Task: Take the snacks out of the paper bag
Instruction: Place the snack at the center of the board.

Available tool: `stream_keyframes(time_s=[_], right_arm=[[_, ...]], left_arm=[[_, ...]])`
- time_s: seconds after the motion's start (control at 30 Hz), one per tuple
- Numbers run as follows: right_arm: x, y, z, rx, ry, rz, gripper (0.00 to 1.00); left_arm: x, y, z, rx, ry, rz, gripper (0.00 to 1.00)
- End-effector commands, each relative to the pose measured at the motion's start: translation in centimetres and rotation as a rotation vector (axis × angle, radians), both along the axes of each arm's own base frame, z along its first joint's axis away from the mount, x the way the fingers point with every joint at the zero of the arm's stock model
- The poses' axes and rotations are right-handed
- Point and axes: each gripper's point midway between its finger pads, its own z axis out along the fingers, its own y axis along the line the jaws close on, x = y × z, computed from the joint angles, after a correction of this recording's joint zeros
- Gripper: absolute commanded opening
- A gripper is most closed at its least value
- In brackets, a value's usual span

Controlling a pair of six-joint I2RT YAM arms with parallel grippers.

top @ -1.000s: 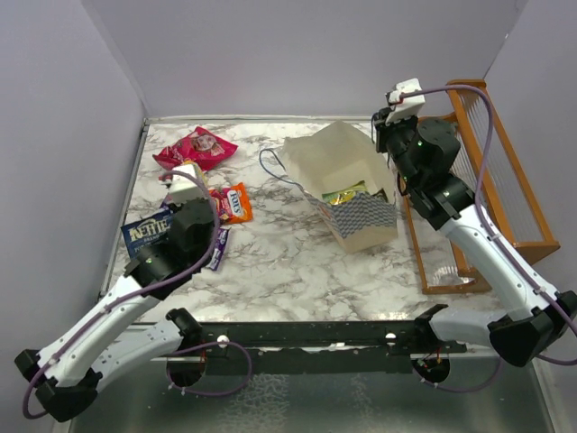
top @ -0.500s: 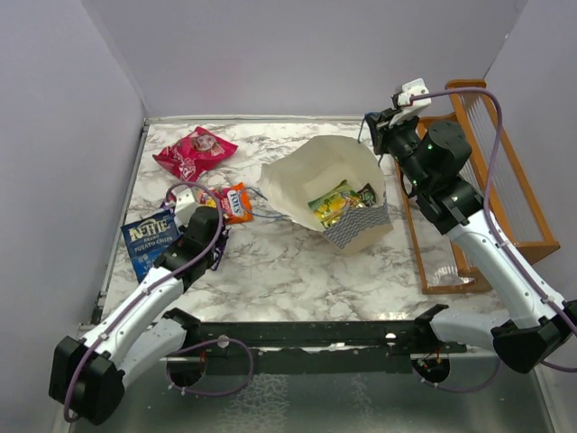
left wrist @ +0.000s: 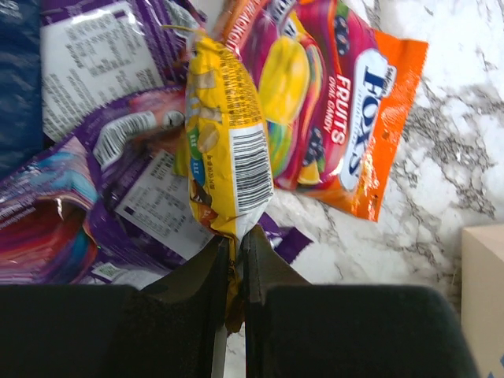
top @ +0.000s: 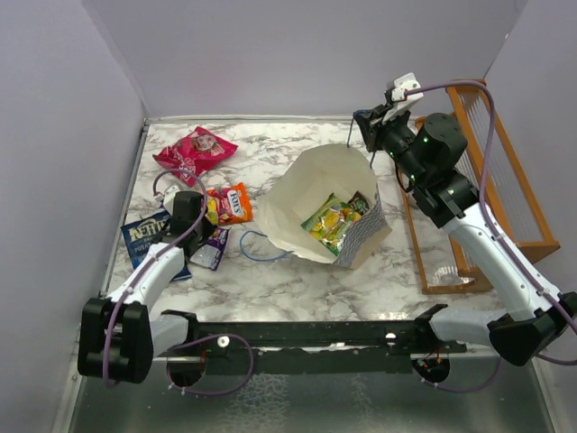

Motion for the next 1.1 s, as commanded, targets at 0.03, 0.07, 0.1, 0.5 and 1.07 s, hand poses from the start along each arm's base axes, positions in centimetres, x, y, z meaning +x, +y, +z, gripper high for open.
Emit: stream_keyframes(time_s=[0.03, 0.07, 0.1, 0.5, 1.07], right_arm=[[-0.7, 0.3, 4.4, 0.058, -0.109, 0.037, 0.02], [-0.7, 0.3, 4.4, 0.061, -0.113, 0.039, 0.02], [-0.8, 0.3, 4.5, 0.061, -0.116, 0.040, 0.02], [0.7, 1.3, 4.1, -0.003, -0.127, 0.050, 0.02], [1.4, 2.1, 7.0, -0.192, -0.301, 0.085, 0.02]], left_arm=[[2.1, 1.2, 1.1, -0.049, -0.053, 0.020, 0.06], [2.3, 1.4, 1.0, -0.056, -0.055, 0.022, 0.06], [2.4, 1.5, 0.8, -0.065, -0.052, 0.023, 0.06], [2.4, 1.4, 1.0, -0.119, -0.072, 0.013, 0.35], [2.7, 0.8, 10.1, -0.084, -0.240, -0.086, 0.70]])
